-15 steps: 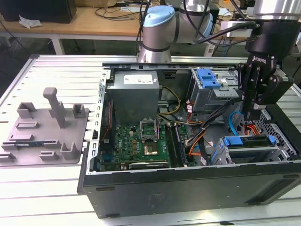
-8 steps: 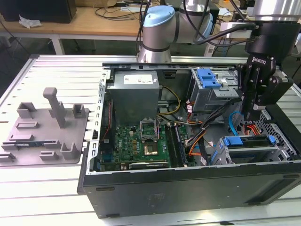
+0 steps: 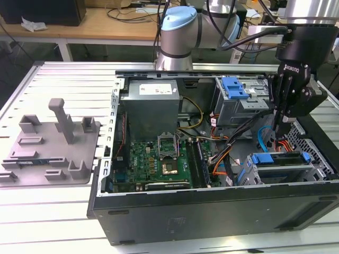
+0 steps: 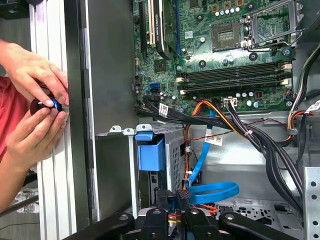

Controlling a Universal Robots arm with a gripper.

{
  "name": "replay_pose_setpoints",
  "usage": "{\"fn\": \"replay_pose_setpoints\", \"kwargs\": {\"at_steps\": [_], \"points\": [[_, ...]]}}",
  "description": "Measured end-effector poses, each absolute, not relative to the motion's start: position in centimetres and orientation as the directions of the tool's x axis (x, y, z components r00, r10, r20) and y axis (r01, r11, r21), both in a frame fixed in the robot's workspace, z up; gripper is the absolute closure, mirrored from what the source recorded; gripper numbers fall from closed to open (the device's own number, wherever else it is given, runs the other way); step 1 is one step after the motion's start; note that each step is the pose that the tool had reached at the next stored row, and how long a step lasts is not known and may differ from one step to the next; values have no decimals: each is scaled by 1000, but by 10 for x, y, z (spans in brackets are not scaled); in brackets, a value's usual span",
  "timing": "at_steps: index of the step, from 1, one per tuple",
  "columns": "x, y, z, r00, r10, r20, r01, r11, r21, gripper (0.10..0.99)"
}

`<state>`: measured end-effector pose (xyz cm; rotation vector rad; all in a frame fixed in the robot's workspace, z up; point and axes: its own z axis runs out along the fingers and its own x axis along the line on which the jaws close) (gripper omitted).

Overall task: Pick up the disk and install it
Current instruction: 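Insert the second disk wire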

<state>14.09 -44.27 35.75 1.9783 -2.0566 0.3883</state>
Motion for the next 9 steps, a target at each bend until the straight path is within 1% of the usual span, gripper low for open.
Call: {"fn": "replay_pose_setpoints", "kwargs": {"at_steps": [9], "points": [[141, -444, 357, -38, -934, 356, -999, 37, -11, 875]]}}
